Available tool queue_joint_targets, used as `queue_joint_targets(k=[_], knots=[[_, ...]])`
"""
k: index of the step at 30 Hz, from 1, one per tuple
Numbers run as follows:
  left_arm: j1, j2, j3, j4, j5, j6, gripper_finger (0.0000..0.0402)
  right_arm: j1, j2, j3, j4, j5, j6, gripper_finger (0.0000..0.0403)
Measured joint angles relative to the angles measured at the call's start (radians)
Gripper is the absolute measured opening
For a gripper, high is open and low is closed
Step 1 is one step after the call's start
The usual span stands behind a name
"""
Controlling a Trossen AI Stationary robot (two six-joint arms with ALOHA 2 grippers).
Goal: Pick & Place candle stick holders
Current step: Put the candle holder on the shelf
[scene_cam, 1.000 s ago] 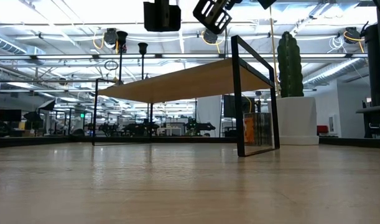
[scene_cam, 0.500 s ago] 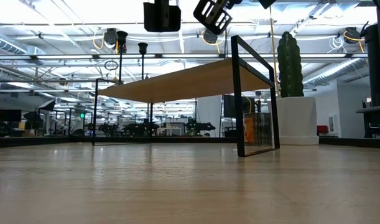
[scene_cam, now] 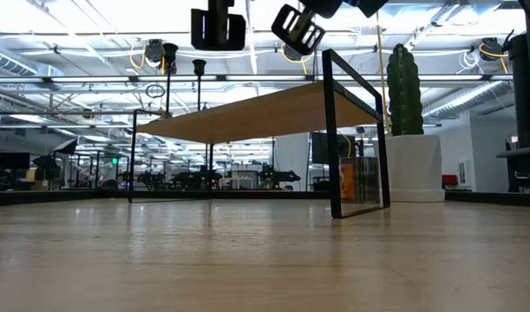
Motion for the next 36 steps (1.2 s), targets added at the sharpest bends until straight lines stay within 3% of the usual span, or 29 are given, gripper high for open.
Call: queue_joint_targets(k=[8, 20, 24, 29, 33, 36], knots=[[-0.02, 0.001, 0.0, -0.012, 0.001, -0.016, 0.0029, -0.026, -0.01, 0.0, -0.032, -0.006, -0.001, 0.0123], [-0.068, 0.003, -0.001, -0.102, -0.052, -0.042, 0.0029, -0.076, -0.093, 0.001, -0.087, 0.009, -0.008, 0.0103], [-0.083, 0.003, -0.001, -0.103, -0.09, -0.033, 0.0029, -0.078, -0.139, -0.001, -0.161, 0.104, -0.008, 0.009], [-0.102, 0.003, -0.002, -0.115, -0.132, -0.029, 0.0029, -0.072, -0.202, 0.0, -0.308, 0.141, -0.021, 0.0055], [-0.121, -0.004, -0.002, -0.116, -0.167, -0.01, 0.0029, -0.046, -0.261, 0.0, -0.43, 0.24, -0.027, 0.0011], [-0.132, -0.022, -0.002, -0.123, -0.194, 0.016, 0.0029, -0.016, -0.309, 0.001, -0.509, 0.329, -0.004, 0.0006]])
